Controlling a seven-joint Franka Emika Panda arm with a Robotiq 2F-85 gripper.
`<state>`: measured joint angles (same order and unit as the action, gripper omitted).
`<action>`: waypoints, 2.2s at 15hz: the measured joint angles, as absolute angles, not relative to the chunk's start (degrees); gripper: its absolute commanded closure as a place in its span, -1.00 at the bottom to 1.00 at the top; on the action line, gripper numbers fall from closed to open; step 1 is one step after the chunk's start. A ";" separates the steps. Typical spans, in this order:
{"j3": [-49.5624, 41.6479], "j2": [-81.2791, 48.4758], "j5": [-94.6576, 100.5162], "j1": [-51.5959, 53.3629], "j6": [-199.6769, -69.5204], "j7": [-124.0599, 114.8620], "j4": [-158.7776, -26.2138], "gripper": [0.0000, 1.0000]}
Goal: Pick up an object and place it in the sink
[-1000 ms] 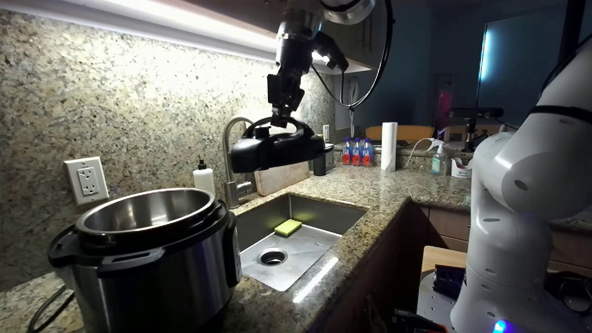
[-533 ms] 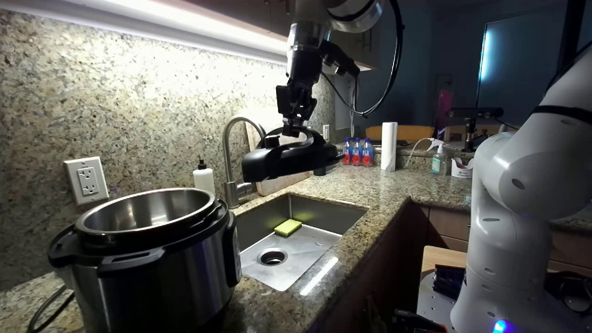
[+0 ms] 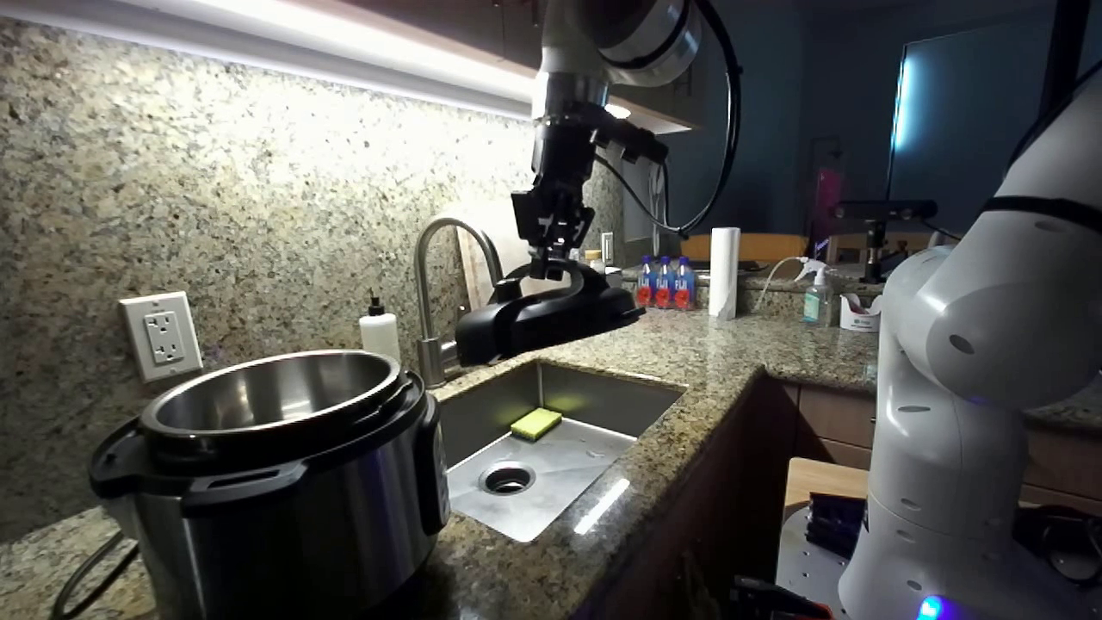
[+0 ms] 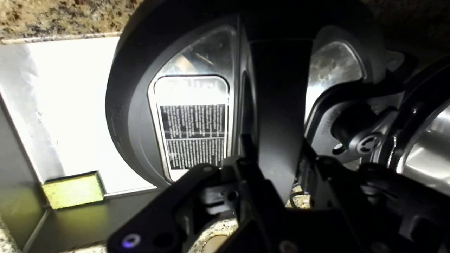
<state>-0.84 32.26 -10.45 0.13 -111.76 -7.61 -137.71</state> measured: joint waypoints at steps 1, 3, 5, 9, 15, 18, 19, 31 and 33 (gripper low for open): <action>-0.84 31.51 -10.49 0.13 -111.81 -8.11 -137.71 0.74; -0.85 30.02 -10.67 0.12 -112.02 -8.98 -137.70 0.74; -0.90 28.53 -10.91 0.10 -112.61 -9.82 -137.64 0.74; -0.90 25.70 -10.91 0.06 -114.56 -10.91 -137.11 0.74; -0.88 20.54 -10.78 0.05 -116.12 -11.68 -134.50 0.74; -0.99 17.88 -10.50 -0.19 -116.27 -11.69 -132.78 0.74; -1.03 17.05 -10.26 -0.48 -116.28 -11.69 -132.27 0.74; -1.52 9.23 -5.76 -1.67 -118.33 -11.53 -128.96 0.75; -1.52 8.06 -5.61 -1.60 -119.72 -11.20 -128.96 0.75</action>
